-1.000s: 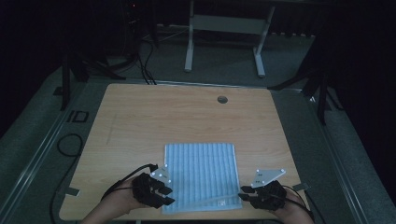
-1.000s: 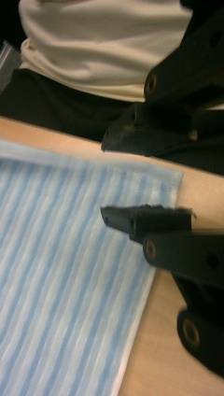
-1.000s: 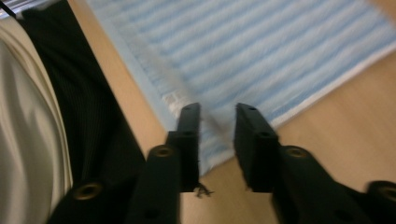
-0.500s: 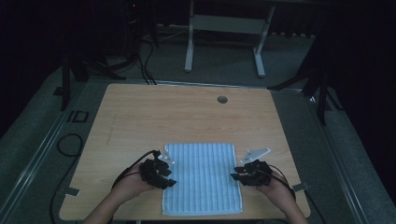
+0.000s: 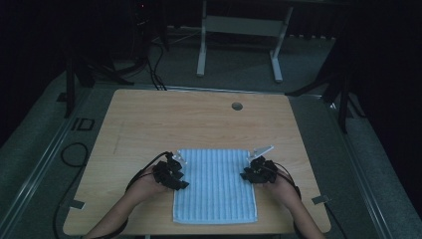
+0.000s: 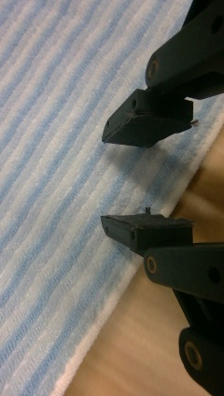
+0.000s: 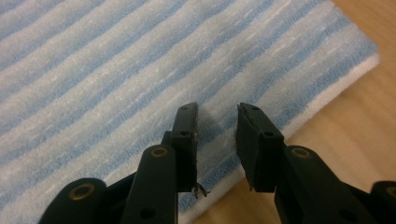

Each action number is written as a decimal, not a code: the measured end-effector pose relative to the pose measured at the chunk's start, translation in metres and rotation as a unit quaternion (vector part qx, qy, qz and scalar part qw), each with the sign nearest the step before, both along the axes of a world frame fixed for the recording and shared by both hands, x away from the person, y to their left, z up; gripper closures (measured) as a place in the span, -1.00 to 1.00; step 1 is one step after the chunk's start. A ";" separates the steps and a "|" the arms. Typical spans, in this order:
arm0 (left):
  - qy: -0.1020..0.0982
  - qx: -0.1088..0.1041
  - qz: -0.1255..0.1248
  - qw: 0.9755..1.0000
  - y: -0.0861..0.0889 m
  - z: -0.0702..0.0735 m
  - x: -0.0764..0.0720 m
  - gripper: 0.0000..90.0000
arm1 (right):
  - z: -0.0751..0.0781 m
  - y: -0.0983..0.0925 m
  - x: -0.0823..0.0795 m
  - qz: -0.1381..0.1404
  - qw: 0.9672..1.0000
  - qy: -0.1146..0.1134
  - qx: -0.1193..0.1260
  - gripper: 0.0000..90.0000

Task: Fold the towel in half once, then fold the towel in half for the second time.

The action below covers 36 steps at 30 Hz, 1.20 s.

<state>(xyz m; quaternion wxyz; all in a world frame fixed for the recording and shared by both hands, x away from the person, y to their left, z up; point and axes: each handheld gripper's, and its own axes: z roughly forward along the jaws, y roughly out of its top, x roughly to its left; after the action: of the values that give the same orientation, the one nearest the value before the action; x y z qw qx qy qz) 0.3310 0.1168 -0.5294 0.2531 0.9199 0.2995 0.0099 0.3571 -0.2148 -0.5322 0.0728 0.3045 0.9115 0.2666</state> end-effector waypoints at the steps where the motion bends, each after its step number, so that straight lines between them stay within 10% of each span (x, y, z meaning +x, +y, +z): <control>1: -0.007 0.003 0.004 1.000 0.000 0.000 0.002 0.18 | 0.000 0.001 0.004 -0.003 1.000 -0.002 -0.001 0.53; 13: -0.006 0.028 0.017 0.999 0.004 0.007 0.021 0.13 | 0.007 0.009 0.033 -0.015 1.000 0.000 -0.002 0.36; 22: -0.014 0.013 0.082 0.996 0.024 0.028 0.047 0.07 | 0.040 -0.009 0.047 -0.025 0.999 -0.027 0.010 0.35; 36: -0.030 -0.006 0.108 0.994 0.039 0.036 0.096 0.03 | 0.050 -0.005 0.095 -0.056 0.998 -0.017 0.007 0.34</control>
<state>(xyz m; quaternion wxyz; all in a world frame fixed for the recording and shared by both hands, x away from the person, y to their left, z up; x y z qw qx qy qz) 0.4268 0.1555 -0.4936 0.2648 0.8799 0.3896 0.0626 0.4517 -0.2194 -0.4820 0.1010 0.3507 0.8900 0.2733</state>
